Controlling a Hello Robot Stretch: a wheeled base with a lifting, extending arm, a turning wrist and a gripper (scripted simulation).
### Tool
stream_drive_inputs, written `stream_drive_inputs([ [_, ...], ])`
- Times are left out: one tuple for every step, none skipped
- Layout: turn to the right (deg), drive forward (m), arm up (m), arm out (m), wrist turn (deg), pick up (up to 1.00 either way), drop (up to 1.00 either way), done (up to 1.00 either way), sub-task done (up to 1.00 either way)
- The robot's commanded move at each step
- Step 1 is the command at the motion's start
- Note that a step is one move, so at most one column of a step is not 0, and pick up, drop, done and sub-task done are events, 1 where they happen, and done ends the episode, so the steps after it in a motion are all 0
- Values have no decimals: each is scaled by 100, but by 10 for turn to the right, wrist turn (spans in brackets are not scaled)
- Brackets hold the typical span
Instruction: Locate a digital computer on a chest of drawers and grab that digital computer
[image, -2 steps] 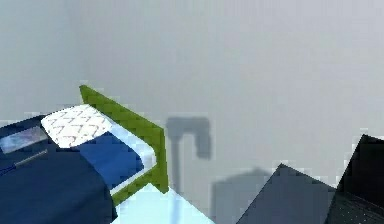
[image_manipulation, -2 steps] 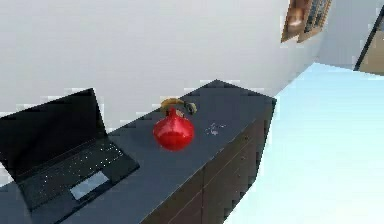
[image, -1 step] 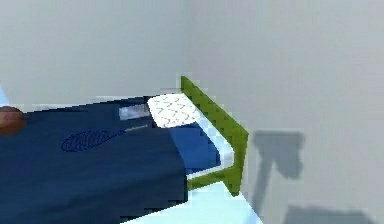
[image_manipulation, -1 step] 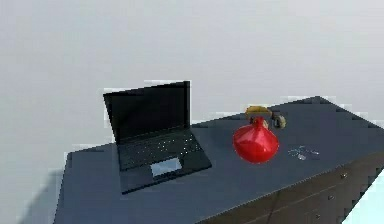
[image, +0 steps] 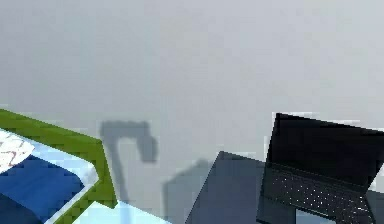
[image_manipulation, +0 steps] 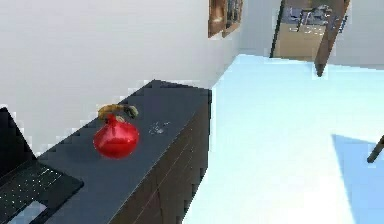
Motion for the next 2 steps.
stream_drive_inputs([
  [210, 0, 0, 0, 0, 0, 0, 0, 0],
  [0, 10, 0, 0, 0, 0, 0, 0, 0],
])
